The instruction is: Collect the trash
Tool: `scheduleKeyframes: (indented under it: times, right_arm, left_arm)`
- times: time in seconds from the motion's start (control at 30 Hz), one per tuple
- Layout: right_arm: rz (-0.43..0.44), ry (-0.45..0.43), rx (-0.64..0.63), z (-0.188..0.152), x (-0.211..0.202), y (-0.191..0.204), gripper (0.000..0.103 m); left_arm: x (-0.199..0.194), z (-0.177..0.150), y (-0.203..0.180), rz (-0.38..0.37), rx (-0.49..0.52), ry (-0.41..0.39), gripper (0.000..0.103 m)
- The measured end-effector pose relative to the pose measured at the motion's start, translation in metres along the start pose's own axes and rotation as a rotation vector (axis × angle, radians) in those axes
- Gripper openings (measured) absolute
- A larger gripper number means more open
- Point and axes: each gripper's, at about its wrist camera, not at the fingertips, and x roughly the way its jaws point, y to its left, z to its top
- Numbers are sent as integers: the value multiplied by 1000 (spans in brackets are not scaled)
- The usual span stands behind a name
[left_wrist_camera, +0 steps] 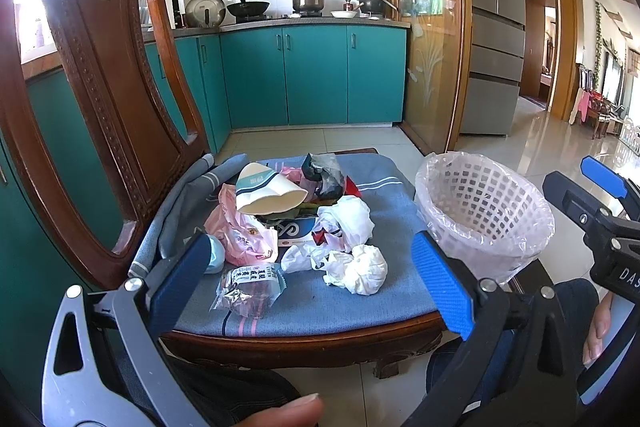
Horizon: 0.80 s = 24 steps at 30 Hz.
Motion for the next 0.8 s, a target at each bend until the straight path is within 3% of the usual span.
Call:
scheduleKeyframes:
  times: [0.8]
  right_arm:
    - [8, -4, -6, 0, -3, 2, 100]
  left_arm:
    - [-1, -3, 0, -3, -5, -4, 100]
